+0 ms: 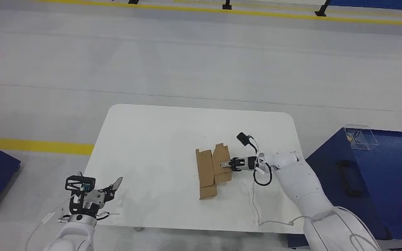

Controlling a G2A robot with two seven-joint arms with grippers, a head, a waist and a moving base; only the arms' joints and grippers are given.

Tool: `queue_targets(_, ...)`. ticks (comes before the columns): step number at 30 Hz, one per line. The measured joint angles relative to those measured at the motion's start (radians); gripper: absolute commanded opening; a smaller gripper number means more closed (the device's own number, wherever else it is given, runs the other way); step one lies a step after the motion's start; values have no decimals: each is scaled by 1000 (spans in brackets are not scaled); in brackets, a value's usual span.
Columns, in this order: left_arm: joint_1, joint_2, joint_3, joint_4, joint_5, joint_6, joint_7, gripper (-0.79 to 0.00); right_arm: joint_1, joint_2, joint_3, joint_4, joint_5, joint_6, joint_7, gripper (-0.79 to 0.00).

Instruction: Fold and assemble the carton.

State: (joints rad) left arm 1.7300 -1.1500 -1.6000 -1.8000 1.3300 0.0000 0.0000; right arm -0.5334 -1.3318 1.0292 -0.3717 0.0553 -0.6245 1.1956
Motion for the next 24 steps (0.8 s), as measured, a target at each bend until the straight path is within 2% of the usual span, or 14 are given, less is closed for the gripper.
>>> queue_targets(4, 0, 0, 0, 0, 0, 0, 0, 0, -6, 47, 25, -182, 64, 35, 35, -785)
queue_targets(7, 0, 0, 0, 0, 0, 0, 0, 0, -47, 103, 81, -382, 122, 85, 86, -785)
queue_targets(11, 0, 0, 0, 0, 0, 0, 0, 0, -135, 183, 186, -731, 201, 244, 244, -785)
queue_targets(14, 0, 0, 0, 0, 0, 0, 0, 0, -186, 218, 255, -938, 233, 317, 317, -785)
queue_targets(17, 0, 0, 0, 0, 0, 0, 0, 0, -224, 234, 301, -1088, 227, 336, 312, -785)
queue_targets(20, 0, 0, 0, 0, 0, 0, 0, 0, -283, 243, 341, -1250, 236, 369, 255, -785)
queue_targets(24, 0, 0, 0, 0, 0, 0, 0, 0, -348, 253, 383, -1387, 276, 406, 209, -785)
